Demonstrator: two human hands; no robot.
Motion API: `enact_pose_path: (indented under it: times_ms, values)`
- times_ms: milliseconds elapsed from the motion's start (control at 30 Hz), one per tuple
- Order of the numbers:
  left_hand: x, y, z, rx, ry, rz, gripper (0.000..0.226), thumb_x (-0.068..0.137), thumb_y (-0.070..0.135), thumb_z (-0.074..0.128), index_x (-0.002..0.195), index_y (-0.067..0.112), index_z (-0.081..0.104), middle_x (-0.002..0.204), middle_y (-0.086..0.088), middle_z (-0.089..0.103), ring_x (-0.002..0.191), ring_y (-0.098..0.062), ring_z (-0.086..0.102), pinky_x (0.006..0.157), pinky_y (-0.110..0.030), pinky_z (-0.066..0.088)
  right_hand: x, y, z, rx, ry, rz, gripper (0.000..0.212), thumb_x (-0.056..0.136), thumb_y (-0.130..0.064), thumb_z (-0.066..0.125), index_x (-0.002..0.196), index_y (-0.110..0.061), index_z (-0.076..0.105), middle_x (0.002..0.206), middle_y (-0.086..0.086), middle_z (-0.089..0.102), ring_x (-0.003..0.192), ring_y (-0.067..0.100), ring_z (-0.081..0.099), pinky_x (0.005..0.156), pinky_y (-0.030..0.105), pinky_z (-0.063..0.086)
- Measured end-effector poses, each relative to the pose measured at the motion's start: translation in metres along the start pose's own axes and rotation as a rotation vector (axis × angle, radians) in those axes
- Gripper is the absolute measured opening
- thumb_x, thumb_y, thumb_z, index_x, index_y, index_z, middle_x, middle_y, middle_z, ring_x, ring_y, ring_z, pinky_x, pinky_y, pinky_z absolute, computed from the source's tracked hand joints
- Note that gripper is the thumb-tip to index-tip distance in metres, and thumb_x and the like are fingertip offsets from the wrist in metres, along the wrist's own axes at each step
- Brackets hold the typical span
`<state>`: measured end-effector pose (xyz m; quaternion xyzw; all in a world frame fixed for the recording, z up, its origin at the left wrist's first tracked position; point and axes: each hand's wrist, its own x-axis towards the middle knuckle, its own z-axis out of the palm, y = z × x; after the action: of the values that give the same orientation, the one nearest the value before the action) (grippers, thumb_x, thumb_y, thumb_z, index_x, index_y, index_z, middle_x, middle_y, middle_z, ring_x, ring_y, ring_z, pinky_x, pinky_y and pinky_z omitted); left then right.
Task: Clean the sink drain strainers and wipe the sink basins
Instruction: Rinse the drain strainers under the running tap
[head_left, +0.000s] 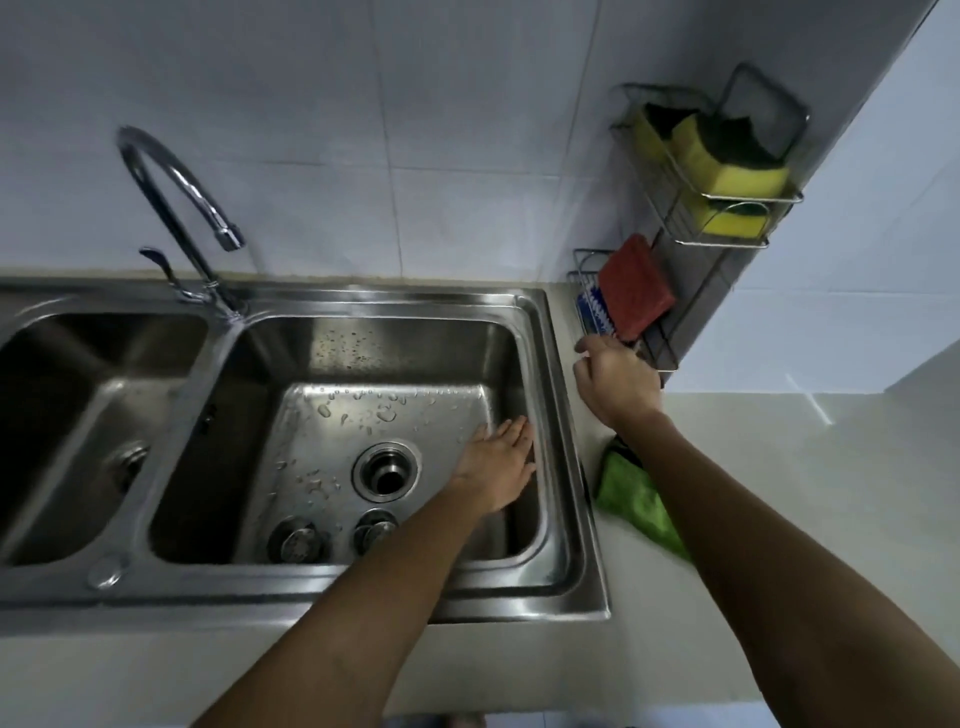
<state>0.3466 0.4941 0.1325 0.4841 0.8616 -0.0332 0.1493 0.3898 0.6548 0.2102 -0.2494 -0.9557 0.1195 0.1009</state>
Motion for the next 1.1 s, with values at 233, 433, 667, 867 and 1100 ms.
enact_pose_path:
  times_ms: [233, 433, 667, 867, 1100]
  values:
    - [-0.072, -0.101, 0.019, -0.035, -0.001, -0.288, 0.051, 0.099, 0.028, 0.037, 0.147, 0.014, 0.028, 0.156, -0.005, 0.025, 0.145, -0.02, 0.019, 0.118, -0.041, 0.013, 0.003, -0.071, 0.034, 0.059, -0.116, -0.172, 0.027, 0.097, -0.027, 0.045, 0.119, -0.014, 0.054, 0.116, 0.009, 0.062, 0.102, 0.028, 0.062, 0.081, 0.035, 0.049]
    - [-0.153, -0.169, 0.021, -0.252, -0.032, -0.637, 0.043, 0.098, 0.028, 0.04, 0.14, 0.017, 0.04, 0.145, -0.007, 0.043, 0.129, -0.027, 0.045, 0.104, -0.037, 0.036, 0.001, -0.149, 0.076, 0.075, -0.295, -0.318, 0.027, 0.096, -0.03, 0.043, 0.115, -0.017, 0.058, 0.119, 0.007, 0.062, 0.105, 0.029, 0.06, 0.083, 0.036, 0.049]
    - [-0.171, -0.206, 0.044, -0.447, -0.141, -0.775, 0.036, 0.095, 0.022, 0.042, 0.126, 0.008, 0.052, 0.128, -0.019, 0.055, 0.118, -0.033, 0.054, 0.098, -0.038, 0.045, -0.02, -0.217, 0.141, 0.212, -0.6, -0.249, 0.026, 0.096, -0.024, 0.041, 0.108, -0.013, 0.062, 0.113, 0.013, 0.065, 0.1, 0.03, 0.06, 0.084, 0.031, 0.047]
    - [-0.152, -0.218, 0.061, -0.568, -0.243, -0.712, 0.034, 0.098, 0.02, 0.045, 0.121, -0.003, 0.054, 0.129, -0.02, 0.055, 0.119, -0.031, 0.053, 0.096, -0.033, 0.041, -0.055, -0.241, 0.199, 0.386, -0.832, -0.026, 0.02, 0.092, -0.011, 0.045, 0.077, -0.016, 0.058, 0.085, 0.011, 0.059, 0.087, 0.027, 0.062, 0.084, 0.037, 0.051]
    - [-0.136, -0.243, 0.085, -0.624, -0.38, -0.636, 0.037, 0.095, 0.023, 0.049, 0.122, -0.001, 0.056, 0.128, -0.021, 0.056, 0.117, -0.032, 0.055, 0.094, -0.032, 0.044, -0.074, -0.256, 0.231, 0.392, -0.981, 0.201, 0.032, 0.087, -0.005, 0.045, 0.058, -0.019, 0.049, 0.072, 0.007, 0.055, 0.084, 0.031, 0.06, 0.08, 0.042, 0.05]
